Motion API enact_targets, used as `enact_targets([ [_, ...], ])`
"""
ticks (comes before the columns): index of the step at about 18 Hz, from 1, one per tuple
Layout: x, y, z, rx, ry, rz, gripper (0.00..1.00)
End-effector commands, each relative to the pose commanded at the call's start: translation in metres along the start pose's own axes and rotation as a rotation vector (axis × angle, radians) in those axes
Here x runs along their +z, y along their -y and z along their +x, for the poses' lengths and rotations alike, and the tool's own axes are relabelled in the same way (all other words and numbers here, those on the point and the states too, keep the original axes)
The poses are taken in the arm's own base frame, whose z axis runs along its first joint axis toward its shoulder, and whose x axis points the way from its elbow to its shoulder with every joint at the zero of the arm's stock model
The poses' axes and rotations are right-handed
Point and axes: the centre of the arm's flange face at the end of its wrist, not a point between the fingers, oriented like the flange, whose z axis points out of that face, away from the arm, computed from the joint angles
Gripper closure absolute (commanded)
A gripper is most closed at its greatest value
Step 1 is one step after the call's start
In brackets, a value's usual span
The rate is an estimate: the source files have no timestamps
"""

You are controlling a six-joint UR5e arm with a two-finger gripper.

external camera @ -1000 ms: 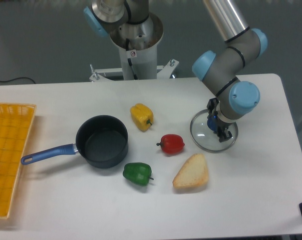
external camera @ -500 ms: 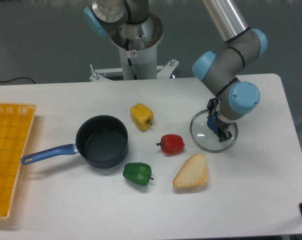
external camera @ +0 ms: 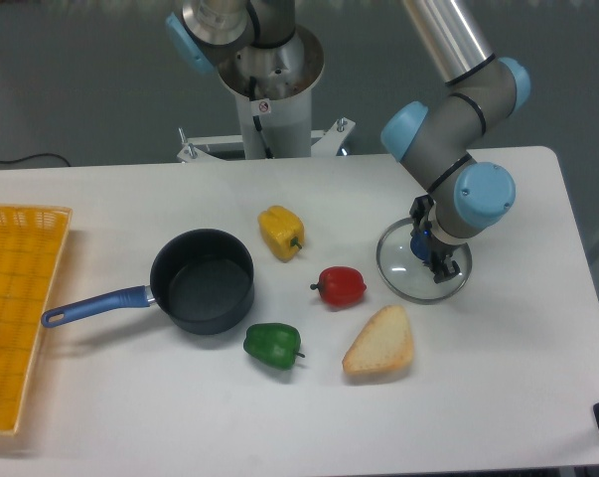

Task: Place the lid on the table
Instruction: 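Hold the lid flat on the table with the gripper on its knob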

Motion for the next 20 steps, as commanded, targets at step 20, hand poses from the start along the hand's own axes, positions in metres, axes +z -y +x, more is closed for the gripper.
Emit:
enact_targets([
  [20,0.0004,-0.0006,-0.0014,0.004,0.004,-0.002,0.19],
])
